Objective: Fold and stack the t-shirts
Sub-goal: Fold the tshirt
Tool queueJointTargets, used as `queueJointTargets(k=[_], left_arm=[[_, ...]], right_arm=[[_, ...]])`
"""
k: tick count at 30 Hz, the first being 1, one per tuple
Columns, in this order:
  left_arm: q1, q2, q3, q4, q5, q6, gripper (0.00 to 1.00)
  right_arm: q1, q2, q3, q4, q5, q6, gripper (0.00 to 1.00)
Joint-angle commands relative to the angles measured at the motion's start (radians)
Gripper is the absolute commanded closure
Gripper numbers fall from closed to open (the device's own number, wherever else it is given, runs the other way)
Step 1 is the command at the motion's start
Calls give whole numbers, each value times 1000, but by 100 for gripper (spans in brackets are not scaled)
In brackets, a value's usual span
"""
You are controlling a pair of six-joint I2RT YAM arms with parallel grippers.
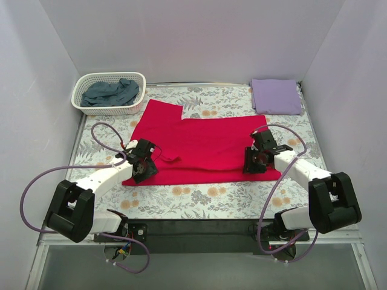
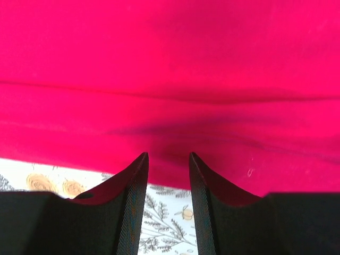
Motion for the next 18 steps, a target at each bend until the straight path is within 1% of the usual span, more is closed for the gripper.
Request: queueJointTargets(k=[1,4,5,13,18], left_arm=[[-4,-11,-24,7,-25,-13,52],[-4,-14,-38,10,-27,-14,52],[-4,-13,-47,12,-25,-14,52],[-4,-11,-76,12,-7,-19,52],[-4,-12,-78,16,1,-16,52]], right_arm=[[3,30,57,45,40,-3,63],[2,63,80,50,41,-6,63],[2,70,86,53,84,-7,63],[2,171,173,74,190,-36,62],[-24,246,284,94,277,-72,62]])
